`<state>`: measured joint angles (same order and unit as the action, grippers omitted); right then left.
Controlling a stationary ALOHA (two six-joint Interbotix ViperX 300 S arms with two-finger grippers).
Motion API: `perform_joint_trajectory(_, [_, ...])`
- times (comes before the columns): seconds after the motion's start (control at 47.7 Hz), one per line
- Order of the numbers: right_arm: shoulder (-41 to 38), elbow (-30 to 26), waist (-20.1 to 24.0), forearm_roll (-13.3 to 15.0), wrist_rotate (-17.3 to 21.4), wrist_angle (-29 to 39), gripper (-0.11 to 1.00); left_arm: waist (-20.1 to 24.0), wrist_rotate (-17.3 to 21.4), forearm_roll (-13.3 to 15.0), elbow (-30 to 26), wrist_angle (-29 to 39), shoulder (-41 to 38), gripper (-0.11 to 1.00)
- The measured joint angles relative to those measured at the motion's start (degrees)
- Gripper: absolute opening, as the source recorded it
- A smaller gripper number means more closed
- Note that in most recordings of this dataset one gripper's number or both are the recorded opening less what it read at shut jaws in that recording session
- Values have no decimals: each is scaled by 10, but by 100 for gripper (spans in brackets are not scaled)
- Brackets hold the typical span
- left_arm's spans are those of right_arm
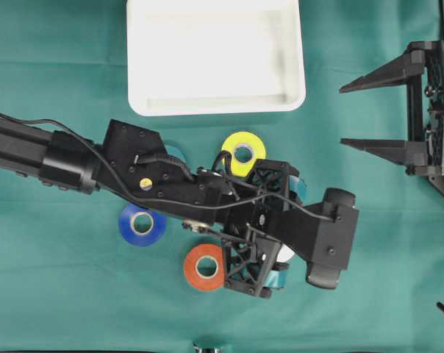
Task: Pick up the tape from a random location and place it into the white case.
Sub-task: 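Lower the left gripper into the white roll's hole and close it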
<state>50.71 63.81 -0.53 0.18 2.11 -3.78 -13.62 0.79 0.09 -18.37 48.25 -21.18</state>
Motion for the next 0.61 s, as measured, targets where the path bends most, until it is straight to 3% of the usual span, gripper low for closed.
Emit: perform_joint_trajectory(0.608, [-15, 0, 0, 0, 1, 1, 92, 1, -5, 0, 76, -118, -30, 100])
